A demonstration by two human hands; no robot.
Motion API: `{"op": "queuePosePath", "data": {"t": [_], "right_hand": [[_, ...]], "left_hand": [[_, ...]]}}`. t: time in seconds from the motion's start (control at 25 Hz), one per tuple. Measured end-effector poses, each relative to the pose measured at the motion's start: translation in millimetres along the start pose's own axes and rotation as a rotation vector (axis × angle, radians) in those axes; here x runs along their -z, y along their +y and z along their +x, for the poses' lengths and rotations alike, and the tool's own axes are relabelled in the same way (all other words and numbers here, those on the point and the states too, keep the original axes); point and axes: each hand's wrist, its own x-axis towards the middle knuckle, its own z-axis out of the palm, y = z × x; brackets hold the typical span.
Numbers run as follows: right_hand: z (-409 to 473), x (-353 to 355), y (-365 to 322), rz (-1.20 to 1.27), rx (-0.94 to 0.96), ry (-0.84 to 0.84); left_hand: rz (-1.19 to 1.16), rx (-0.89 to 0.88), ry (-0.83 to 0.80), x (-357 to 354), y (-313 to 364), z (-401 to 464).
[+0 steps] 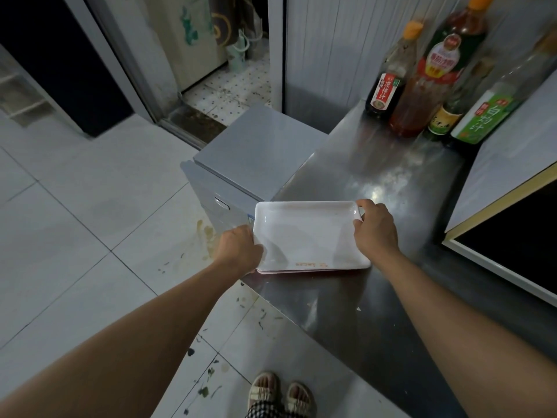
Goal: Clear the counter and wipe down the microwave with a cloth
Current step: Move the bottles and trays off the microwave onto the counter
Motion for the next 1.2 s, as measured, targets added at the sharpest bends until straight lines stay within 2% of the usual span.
{"op": "queuePosePath", "data": {"t": [0.24,0.56,0.72,1.04,1.2], "right_hand": [[7.2,-4.4,0.5,-0.01,0.018,0.012],[2.1,6.1,0.4,0.032,0.03,-0.048],[-7.0,33.9,-6.2,0.039,0.073,-0.081],[-29.3,124.9,-38.8,-0.03,0.144,0.029],[-44.3,178.3,-44.3,-0.05,0.143,0.154]], "left_hand": [[0.037,-0.019,-0.066,-3.3,-0.3,-4.4],[0.011,-0.026,0.03,-1.1,6.1,-18.5],[0.119,0.031,0.048,17.0,14.4,-26.5],[0.196,-0.228,0.081,84.1,79.0,-41.3],[0.287,-0.402,0.116,116.2,124.0,-53.8]]}}
